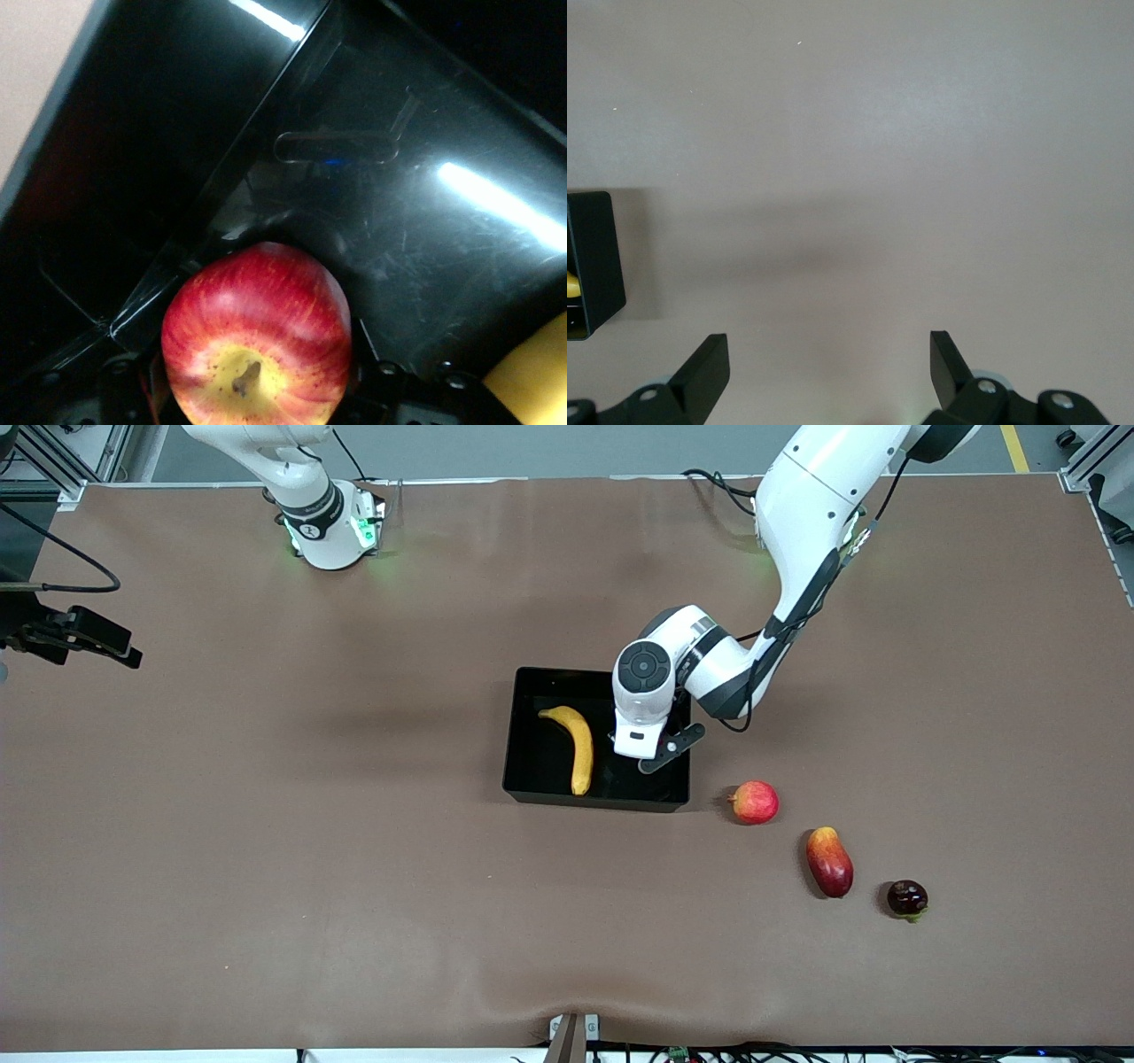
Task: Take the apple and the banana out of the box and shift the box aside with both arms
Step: 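Grasp the red apple with the left gripper and lift it, then carry the apple beside the mango and open the left gripper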
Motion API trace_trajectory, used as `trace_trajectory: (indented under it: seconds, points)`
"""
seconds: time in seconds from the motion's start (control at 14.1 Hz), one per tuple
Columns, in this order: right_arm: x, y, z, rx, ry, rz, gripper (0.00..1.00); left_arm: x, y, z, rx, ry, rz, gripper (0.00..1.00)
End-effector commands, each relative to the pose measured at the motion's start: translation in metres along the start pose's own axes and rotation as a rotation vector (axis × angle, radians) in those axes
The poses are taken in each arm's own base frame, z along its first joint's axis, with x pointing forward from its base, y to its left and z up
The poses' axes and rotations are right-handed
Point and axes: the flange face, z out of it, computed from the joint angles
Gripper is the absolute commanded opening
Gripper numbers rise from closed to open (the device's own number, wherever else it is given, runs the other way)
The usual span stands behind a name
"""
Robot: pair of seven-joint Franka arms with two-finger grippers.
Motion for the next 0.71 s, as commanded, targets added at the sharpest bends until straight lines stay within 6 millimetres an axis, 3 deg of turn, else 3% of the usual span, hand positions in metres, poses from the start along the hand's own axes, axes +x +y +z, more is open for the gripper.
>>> trace_trajectory:
  seconds: [0.0, 0.14, 0.28, 0.43, 0.5, 0.64]
  points:
    - [0.002, -0.002, -0.003, 0.013, -0.001, 0.002, 1.0, -0.005, 0.01, -0.05, -0.067, 0.063, -0.007, 0.0]
    - [0.002, -0.002, -0.002, 0.013, -0.002, 0.003, 1.0, 0.012, 0.013, -0.11, -0.078, 0.099, 0.011, 0.0]
    - [0.003, -0.003, -0.002, 0.014, 0.001, 0.003, 1.0, 0.041, 0.01, -0.168, -0.058, 0.124, 0.054, 0.0]
    - [0.007, -0.003, 0.004, 0.015, -0.01, 0.004, 1.0, 0.102, -0.028, -0.208, -0.052, 0.134, 0.098, 0.0]
    - [0.011, -0.006, 0.01, 0.015, -0.019, -0.002, 1.0, 0.131, -0.049, -0.214, -0.046, 0.13, 0.13, 0.0]
    - [0.023, -0.029, 0.025, 0.012, -0.017, -0.04, 1.0, 0.182, -0.094, -0.203, 0.014, 0.097, 0.2, 0.0]
